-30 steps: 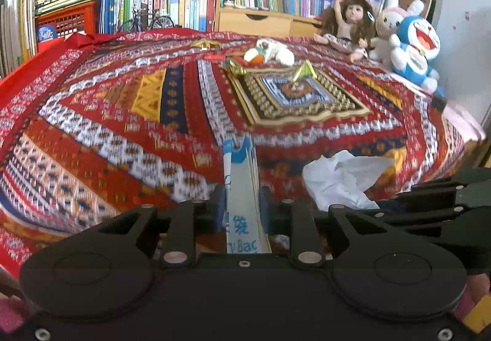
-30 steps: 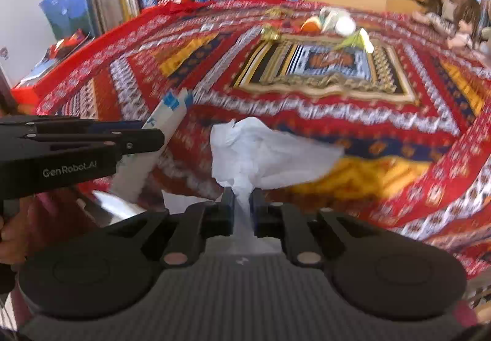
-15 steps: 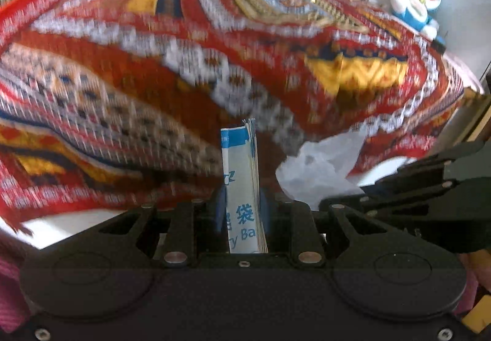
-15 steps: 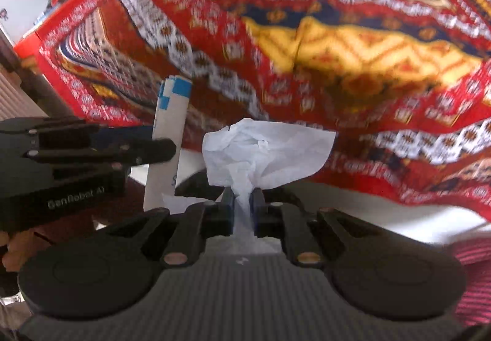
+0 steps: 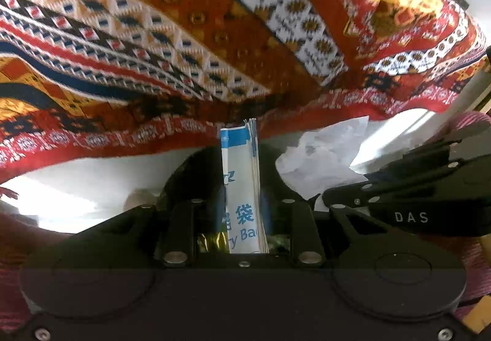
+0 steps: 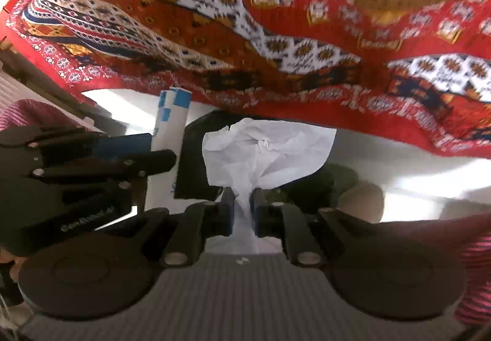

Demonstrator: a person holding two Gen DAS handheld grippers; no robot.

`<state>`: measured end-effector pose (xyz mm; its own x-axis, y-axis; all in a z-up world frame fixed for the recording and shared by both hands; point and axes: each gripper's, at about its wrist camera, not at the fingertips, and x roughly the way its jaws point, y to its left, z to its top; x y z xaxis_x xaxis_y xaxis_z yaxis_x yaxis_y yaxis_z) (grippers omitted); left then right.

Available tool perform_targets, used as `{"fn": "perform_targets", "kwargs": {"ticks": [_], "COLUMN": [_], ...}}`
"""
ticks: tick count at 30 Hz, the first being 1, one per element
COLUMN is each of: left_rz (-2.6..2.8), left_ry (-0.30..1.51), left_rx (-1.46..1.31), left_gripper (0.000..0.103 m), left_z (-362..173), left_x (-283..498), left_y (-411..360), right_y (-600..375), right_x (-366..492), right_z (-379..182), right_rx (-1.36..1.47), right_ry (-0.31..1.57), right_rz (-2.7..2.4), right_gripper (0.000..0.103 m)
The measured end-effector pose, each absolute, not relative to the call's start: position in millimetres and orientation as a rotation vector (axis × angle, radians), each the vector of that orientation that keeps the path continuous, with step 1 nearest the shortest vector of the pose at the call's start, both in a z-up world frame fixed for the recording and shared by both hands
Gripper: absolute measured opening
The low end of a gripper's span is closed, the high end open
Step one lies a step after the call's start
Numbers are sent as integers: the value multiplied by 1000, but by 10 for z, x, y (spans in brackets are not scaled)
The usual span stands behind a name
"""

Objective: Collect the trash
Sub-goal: 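Lower both held items into the black bag and open both grippers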

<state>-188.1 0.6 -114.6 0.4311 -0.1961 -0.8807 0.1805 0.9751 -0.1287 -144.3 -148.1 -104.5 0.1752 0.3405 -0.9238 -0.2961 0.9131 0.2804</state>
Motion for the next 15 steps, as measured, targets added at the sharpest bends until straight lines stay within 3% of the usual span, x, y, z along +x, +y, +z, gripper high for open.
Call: {"fn": "perform_targets", "kwargs": {"ticks": [15], "left_rz": [-201], "left_ry": [1242], "left_rx": [-27], "left_gripper": [25], "left_z": [-1725], "left_x": [-1643], "left_y": [12], "right_y": [-1364], "right_x": [-1221], "right_z": [-1556], "right_rx": [58], "right_ry": [1478], "right_rz": [440], "right_gripper": [20]}}
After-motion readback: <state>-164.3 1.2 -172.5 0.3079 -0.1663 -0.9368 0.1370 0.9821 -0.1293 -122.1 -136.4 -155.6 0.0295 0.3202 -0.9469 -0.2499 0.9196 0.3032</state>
